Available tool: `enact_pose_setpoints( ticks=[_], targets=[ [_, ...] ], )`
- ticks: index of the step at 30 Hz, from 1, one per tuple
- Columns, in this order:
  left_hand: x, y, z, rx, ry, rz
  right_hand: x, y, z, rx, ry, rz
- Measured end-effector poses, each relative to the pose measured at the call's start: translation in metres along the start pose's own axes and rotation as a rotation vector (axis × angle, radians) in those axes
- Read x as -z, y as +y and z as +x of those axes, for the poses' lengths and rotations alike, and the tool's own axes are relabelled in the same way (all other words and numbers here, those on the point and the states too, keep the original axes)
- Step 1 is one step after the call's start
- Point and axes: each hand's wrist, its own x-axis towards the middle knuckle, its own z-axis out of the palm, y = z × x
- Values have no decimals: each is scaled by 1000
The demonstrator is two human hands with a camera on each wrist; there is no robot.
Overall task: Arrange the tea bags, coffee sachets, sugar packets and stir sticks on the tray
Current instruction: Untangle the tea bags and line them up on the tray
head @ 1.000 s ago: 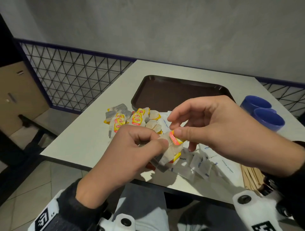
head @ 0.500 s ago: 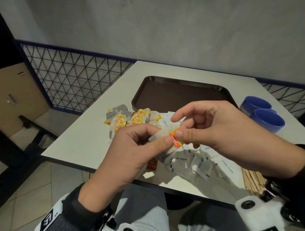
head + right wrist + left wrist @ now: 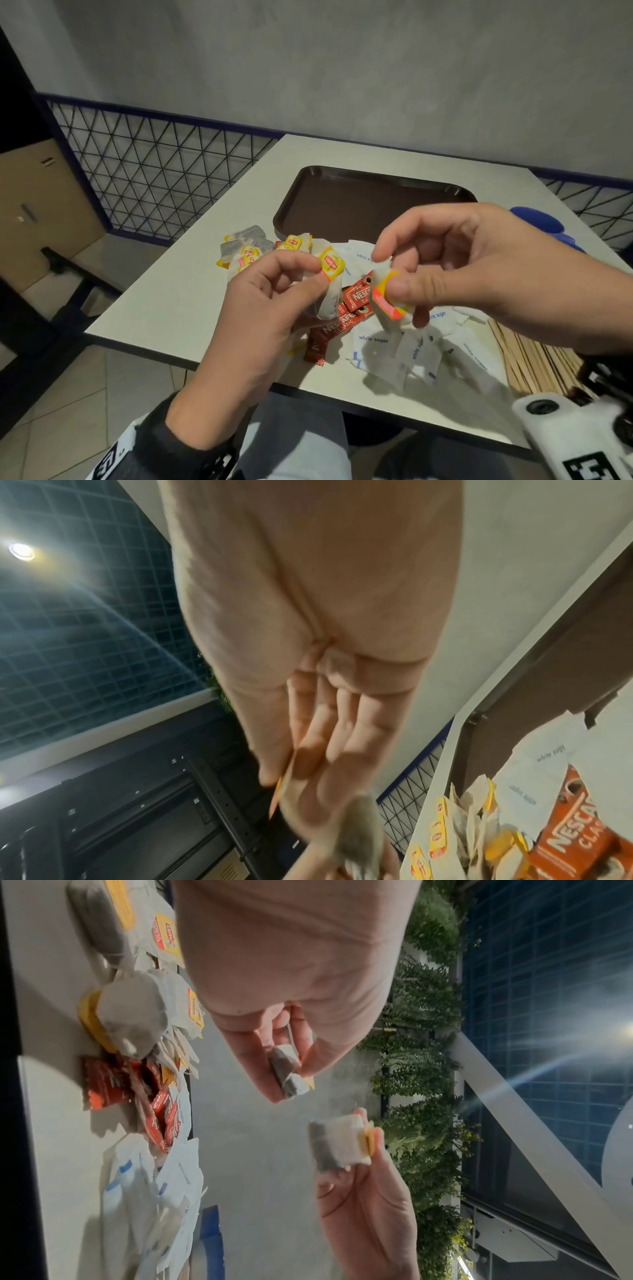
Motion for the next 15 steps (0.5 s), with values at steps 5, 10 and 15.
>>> enact_pose_setpoints(
  ticks=[5,10,15],
  targets=[
    [-6,0,-1,-74,-82,124,-2,-5,5,-55,-164,-46],
    [-13,2,-8,-40,-143,49,-4,1,11,-23,58,-154],
    [-11,4,-9,29,-168,-127,-5,7,10,-33,153,-115]
  ],
)
